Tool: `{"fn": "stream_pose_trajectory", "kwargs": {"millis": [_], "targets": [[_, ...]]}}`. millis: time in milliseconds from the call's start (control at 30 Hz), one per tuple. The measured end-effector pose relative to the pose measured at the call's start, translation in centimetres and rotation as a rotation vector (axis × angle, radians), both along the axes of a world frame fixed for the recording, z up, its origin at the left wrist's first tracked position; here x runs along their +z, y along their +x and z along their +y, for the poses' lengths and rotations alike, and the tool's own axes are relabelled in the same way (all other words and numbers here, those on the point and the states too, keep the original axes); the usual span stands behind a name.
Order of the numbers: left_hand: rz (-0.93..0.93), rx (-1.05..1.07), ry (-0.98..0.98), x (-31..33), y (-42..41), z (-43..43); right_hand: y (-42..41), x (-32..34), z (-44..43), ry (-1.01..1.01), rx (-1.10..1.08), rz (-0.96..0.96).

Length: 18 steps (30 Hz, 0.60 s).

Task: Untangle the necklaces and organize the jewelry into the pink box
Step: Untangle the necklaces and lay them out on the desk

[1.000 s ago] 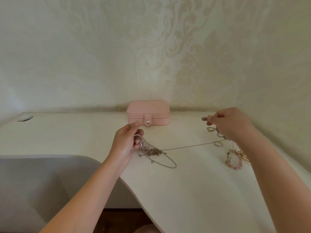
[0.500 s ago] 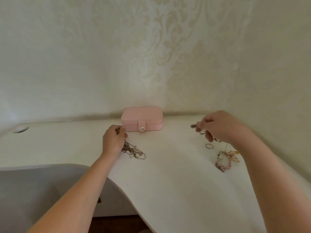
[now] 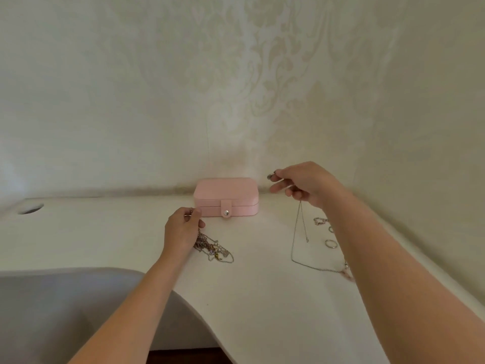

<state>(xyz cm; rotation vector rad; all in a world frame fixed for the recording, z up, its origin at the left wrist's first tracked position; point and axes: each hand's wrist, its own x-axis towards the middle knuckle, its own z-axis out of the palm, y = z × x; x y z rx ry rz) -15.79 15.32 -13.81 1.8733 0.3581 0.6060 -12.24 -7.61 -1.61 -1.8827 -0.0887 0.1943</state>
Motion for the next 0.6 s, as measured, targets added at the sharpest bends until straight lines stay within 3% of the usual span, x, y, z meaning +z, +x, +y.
{"fn": "stream_pose_trajectory", "kwargs": {"millis": [233,300,500,600], "targets": [[-0.067,0.011,-0.279,-0.3,0.4,1.0,5.5,-8.4,1.8,-0.018,-0.198,0.174],[-0.084,0.017,-0.345,-0.2,0.5,1.1,6.7,-8.9,2.1,-0.113,-0.225,0.098],[-0.085,0.002,-0.414,0.1,0.4,1.1,7.2,-8.7,3.5,-0.714,-0.178,-0.178],[-0.071,-0.024,-0.427,0.4,0.3,1.0,4.3,-8.0,5.4,-0.885,-0.092,-0.426]]}}
